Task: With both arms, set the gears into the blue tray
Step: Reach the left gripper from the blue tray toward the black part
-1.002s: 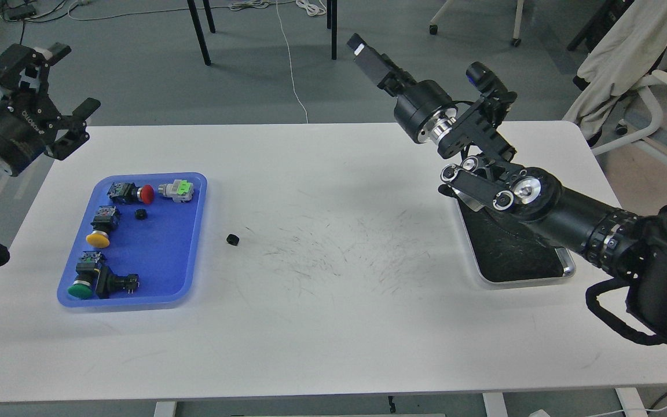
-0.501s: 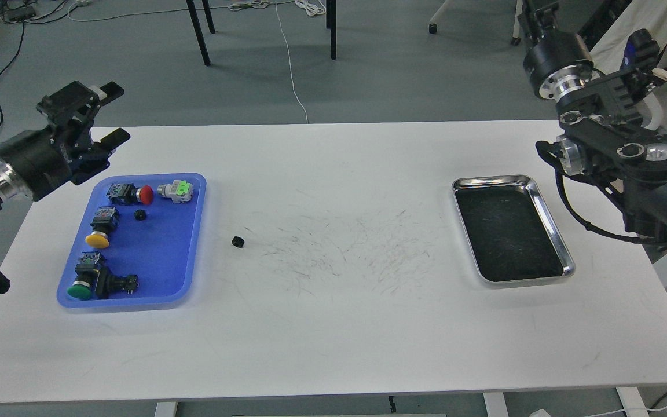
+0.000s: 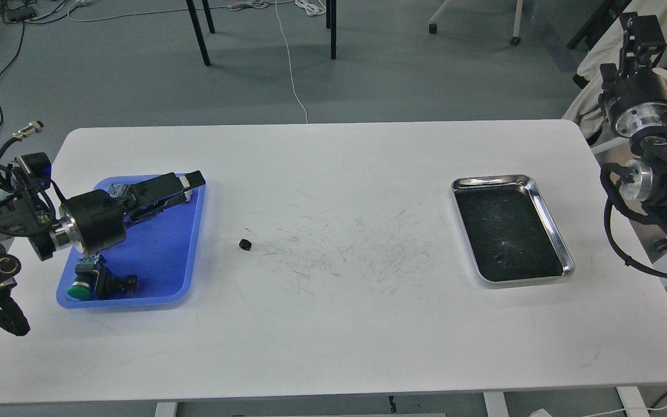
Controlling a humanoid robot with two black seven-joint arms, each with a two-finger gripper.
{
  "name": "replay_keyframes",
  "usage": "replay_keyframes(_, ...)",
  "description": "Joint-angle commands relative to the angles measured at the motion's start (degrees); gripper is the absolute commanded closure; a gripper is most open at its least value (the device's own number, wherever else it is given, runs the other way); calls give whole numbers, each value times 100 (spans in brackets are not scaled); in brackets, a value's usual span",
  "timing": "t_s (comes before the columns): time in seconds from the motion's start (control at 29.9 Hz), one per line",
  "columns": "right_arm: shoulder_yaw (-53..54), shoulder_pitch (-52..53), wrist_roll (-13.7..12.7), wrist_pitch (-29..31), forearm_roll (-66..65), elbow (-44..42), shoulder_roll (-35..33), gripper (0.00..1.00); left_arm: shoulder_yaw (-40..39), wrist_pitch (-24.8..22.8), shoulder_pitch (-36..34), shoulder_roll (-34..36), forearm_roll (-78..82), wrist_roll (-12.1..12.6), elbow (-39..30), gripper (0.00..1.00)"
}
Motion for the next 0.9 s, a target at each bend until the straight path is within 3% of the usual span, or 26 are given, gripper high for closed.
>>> replay_keyframes(0.0, 227, -218, 0, 32, 3, 6, -25, 5, 82, 182, -13, -233, 362, 0, 17, 11)
replay_keyframes(0.13, 219, -236, 0, 32, -6, 6, -16, 5, 345, 428, -4, -409, 1231, 0, 61, 14)
replay_keyframes(0.27, 201, -228, 0, 32, -14, 6, -25, 5, 495, 525, -127, -681, 1690, 0, 342, 23)
replay_keyframes(0.6, 192, -228, 0, 32, -58, -12, -25, 5, 539, 613, -276, -1156, 3332, 0, 1080, 23)
replay_keyframes(0.87, 184, -228, 0, 32, -85, -12, -34, 5, 557, 631, -303, -1464, 3711, 0, 1537, 23)
